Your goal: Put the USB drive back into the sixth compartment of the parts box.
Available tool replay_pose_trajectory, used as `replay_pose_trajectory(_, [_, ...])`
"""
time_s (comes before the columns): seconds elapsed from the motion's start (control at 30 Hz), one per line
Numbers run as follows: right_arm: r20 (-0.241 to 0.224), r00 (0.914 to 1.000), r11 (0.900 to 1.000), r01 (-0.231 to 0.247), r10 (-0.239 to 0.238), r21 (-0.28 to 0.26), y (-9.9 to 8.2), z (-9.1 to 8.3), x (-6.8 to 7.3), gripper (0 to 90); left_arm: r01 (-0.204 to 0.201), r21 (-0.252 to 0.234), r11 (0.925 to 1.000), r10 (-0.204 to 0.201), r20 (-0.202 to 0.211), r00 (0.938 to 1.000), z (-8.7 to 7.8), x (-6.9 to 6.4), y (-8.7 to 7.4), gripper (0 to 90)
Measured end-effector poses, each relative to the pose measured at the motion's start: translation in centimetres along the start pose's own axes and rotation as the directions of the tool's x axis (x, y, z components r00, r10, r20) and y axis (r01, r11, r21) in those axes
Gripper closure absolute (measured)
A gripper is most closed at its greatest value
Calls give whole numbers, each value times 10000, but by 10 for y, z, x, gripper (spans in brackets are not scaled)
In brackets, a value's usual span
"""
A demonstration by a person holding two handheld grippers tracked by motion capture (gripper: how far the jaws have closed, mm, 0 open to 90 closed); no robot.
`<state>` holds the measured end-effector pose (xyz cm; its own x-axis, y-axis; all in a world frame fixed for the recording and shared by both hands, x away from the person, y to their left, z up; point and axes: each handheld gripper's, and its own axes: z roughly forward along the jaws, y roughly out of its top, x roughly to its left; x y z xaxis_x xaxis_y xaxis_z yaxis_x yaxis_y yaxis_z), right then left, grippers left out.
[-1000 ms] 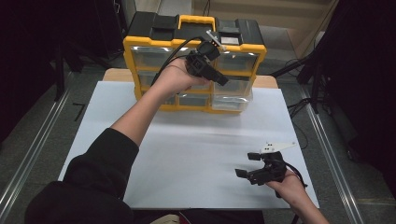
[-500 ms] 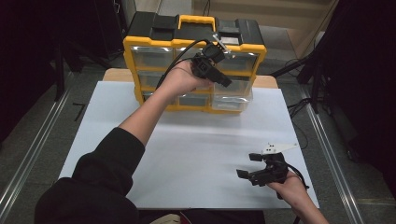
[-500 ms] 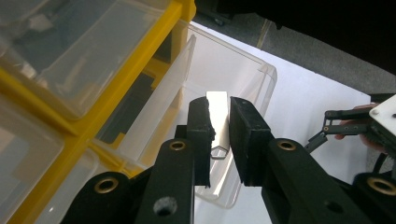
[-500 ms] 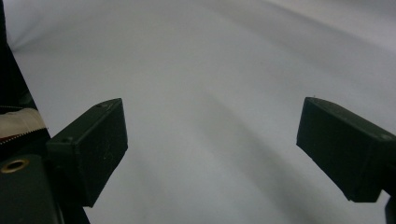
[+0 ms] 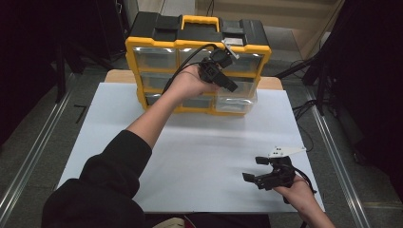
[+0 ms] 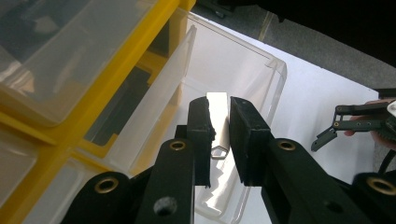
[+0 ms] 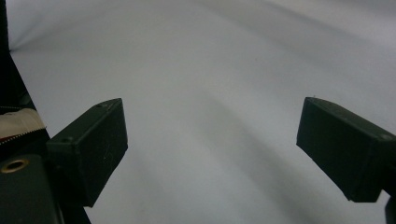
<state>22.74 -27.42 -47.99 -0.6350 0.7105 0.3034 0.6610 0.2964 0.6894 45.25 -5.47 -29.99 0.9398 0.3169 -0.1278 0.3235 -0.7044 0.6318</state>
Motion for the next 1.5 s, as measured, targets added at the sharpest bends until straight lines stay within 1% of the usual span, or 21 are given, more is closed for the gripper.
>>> replay_pose_trajectory(0.23, [-39,10000,10000,-30,30,31,1,1,0,74,152,102,9998,-153,37,9999,5,0,-3,787])
replay_pose_trajectory(0.27, [-57,10000,10000,-11,11,19,1,1,0,73,159,82,9998,-159,15,9999,5,0,-3,769])
replay_pose_trajectory(0.3, [-53,10000,10000,-10,10,22,1,1,0,74,141,-3,9999,-141,-19,9999,4,0,-3,726])
replay_pose_trajectory(0.33, [-54,10000,10000,-9,9,24,1,2,0,73,207,-91,9997,-207,-10,9998,3,1,-3,664])
replay_pose_trajectory(0.37, [-52,10000,10000,-3,3,42,1,2,0,73,289,-87,9995,-289,56,9996,2,1,-3,632])
replay_pose_trajectory(0.43, [-50,10000,10000,-5,5,22,1,2,0,73,299,-105,9995,-298,101,9995,-1,1,-3,619])
replay_pose_trajectory(0.47, [-65,10000,10000,-16,16,15,1,1,0,74,327,-109,9994,-326,89,9994,-2,0,-4,585])
replay_pose_trajectory(0.5, [-63,10000,10000,-16,16,22,1,1,0,73,367,-60,9993,-366,192,9991,-4,0,-5,548])
replay_pose_trajectory(0.53, [-33,10000,10000,3,-3,27,1,1,0,73,616,-7,9981,-616,414,9972,-6,0,-6,504])
replay_pose_trajectory(0.57, [-29,10000,10000,-15,15,34,1,1,0,73,696,21,9976,-696,407,9967,-8,0,-7,477])
replay_pose_trajectory(0.63, [-37,10000,10000,-30,30,31,1,1,0,74,744,-83,9972,-740,380,9965,-12,-2,-9,459])
replay_pose_trajectory(0.67, [-43,10000,10000,-9,9,33,1,2,0,74,691,-95,9976,-686,390,9969,-15,-3,-10,441])
replay_pose_trajectory(0.77, [-31,10000,10000,32,-32,55,1,2,0,74,586,-195,9981,-579,341,9977,-23,-6,-14,417])
replay_pose_trajectory(0.87, [-71,10000,10000,32,-31,61,3,4,0,73,687,-165,9975,-682,294,9972,-31,-9,-20,405])
replay_pose_trajectory(1.03, [-113,9999,9999,107,-106,81,5,7,0,73,793,-309,9964,-779,458,9959,-43,-12,-31,390])
replay_pose_trajectory(1.1, [-135,9998,9999,124,-123,93,7,8,-1,73,919,-381,9950,-894,632,9940,-49,-14,-36,357])
replay_pose_trajectory(1.17, [-142,9998,9998,156,-155,90,8,9,-1,73,774,-529,9956,-735,728,9946,-53,-19,-43,357])
replay_pose_trajectory(1.23, [-170,9997,9998,183,-181,119,9,9,-2,73,684,-598,9959,-645,647,9958,-56,-23,-48,357])
replay_pose_trajectory(1.3, [-158,9997,9998,179,-177,103,10,10,-2,73,672,-505,9965,-644,547,9964,-59,-25,-53,357])
replay_pose_trajectory(1.4, [-170,9996,9997,205,-203,124,11,11,-2,73,724,-532,9960,-697,514,9962,-63,-27,-61,347])
replay_pose_trajectory(1.5, [-167,9996,9997,210,-207,136,11,11,-3,74,675,-638,9957,-643,507,9966,-67,-29,-70,344])
